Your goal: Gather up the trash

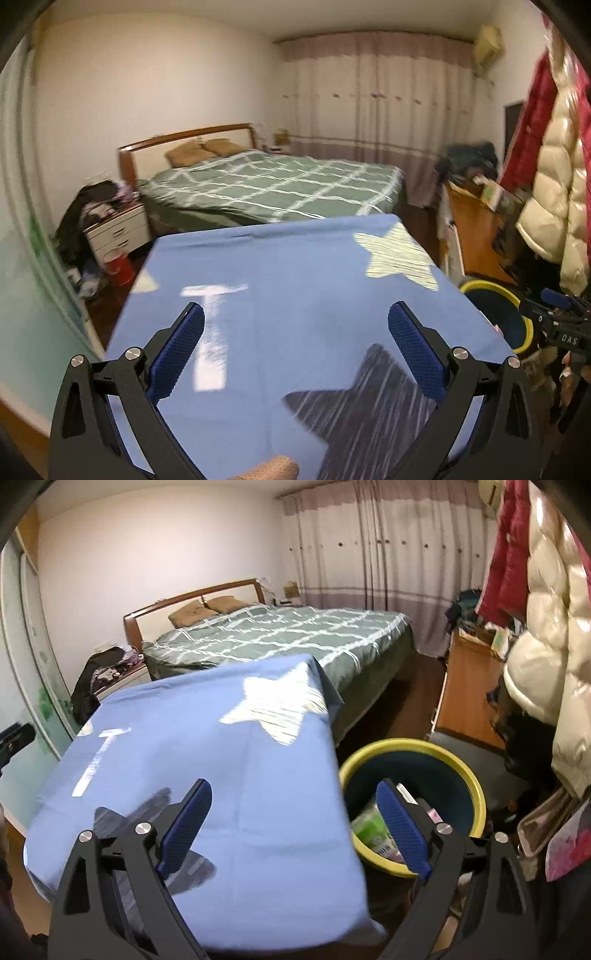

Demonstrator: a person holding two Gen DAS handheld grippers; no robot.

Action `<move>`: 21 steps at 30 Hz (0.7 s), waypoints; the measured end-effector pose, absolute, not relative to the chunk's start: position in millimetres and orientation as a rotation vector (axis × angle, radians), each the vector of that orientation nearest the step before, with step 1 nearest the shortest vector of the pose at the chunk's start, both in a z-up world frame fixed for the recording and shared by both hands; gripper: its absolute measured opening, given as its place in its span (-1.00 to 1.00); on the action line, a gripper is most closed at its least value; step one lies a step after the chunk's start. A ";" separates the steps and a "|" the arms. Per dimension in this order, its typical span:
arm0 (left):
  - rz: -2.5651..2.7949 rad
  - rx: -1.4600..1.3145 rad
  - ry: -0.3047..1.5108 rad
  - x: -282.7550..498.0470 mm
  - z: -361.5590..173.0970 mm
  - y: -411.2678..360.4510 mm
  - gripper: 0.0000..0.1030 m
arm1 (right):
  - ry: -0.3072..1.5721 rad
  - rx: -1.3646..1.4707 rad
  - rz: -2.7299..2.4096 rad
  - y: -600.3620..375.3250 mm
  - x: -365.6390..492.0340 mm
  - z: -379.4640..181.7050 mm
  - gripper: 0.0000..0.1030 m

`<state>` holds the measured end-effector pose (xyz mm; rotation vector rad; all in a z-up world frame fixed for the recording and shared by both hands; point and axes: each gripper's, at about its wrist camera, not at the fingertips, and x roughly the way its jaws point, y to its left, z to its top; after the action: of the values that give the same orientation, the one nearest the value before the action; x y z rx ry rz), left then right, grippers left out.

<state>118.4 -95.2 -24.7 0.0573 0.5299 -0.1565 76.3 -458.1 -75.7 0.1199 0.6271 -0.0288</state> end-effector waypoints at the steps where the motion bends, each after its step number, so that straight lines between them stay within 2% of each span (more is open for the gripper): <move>1: -0.147 0.042 0.525 110.9 -25.0 -86.8 0.91 | 0.620 0.114 -0.025 -453.0 75.6 -72.7 0.67; 13: -0.077 -0.049 0.458 52.6 -24.8 -54.2 0.91 | 0.562 0.060 -0.051 -426.0 49.4 -57.9 0.72; 21: -0.059 -0.022 0.482 46.8 -28.4 -61.4 0.91 | 0.560 0.065 -0.056 -427.9 39.4 -59.1 0.72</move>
<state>46.8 -61.4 -28.4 -0.0220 0.4822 -0.0594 39.4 -427.9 -59.1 0.0653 0.5601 -0.0564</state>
